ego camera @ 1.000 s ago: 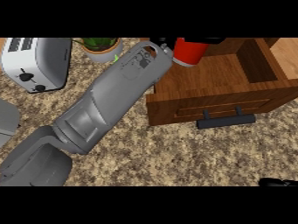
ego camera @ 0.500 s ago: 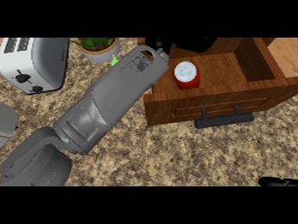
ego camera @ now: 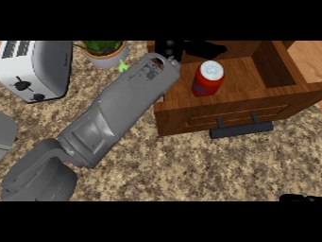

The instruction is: Pick up the can, place it into the drawer and close the drawer

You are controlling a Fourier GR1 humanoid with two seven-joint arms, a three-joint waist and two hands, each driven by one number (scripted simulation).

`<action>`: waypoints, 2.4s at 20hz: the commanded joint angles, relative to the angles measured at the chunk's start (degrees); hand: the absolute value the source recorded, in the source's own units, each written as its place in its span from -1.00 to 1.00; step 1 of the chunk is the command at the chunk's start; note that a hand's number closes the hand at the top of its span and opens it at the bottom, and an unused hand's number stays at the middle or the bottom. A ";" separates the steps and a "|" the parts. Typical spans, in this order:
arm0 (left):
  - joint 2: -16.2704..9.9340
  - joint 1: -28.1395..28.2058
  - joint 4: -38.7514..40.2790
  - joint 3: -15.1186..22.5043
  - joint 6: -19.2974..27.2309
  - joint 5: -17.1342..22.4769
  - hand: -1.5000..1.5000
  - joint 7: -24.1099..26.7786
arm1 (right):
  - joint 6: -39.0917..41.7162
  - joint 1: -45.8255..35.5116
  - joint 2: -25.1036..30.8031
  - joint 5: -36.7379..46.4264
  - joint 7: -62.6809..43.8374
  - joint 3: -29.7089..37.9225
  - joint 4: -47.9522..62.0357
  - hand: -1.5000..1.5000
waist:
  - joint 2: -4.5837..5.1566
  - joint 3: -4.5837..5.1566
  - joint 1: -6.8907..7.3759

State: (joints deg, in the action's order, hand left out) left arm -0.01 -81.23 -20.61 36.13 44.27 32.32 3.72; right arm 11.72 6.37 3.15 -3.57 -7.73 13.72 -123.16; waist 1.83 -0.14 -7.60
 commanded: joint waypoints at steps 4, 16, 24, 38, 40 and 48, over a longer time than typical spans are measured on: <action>0.01 0.92 -2.82 0.05 1.97 3.46 -1.00 0.57 | -0.04 0.20 3.40 9.30 4.06 -0.53 -2.73 -1.00 | -0.37 0.06 0.95; 0.01 0.82 -4.21 -2.02 2.36 8.71 -1.00 5.48 | 0.02 -2.47 9.01 25.93 6.47 -6.06 -6.09 -1.00 | -0.67 0.10 2.82; 0.01 0.14 -5.45 -0.59 4.50 8.65 -1.00 4.32 | -4.79 -9.89 11.93 47.27 8.39 -14.29 7.17 -1.00 | -1.00 0.11 6.21; -6.39 0.63 -15.28 -1.18 3.90 4.05 -1.00 -7.66 | -20.87 -16.04 5.16 65.05 8.40 -19.58 31.58 -1.00 | -2.18 0.12 8.92; -11.20 2.77 -17.62 -0.66 2.00 3.44 -1.00 -8.30 | -24.34 -18.13 5.90 63.50 12.07 -16.71 38.50 -1.00 | -2.18 0.10 10.02; -16.59 7.22 -27.83 -0.01 1.48 1.18 -1.00 -14.28 | -32.93 -24.41 5.13 67.16 15.25 -14.33 55.07 -1.00 | -1.95 0.08 10.02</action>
State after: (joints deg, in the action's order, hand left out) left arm -14.14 -75.84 -44.33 35.75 46.13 34.35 -7.98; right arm -17.16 -17.32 9.62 63.09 5.97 -1.61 -77.59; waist -1.04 0.95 2.28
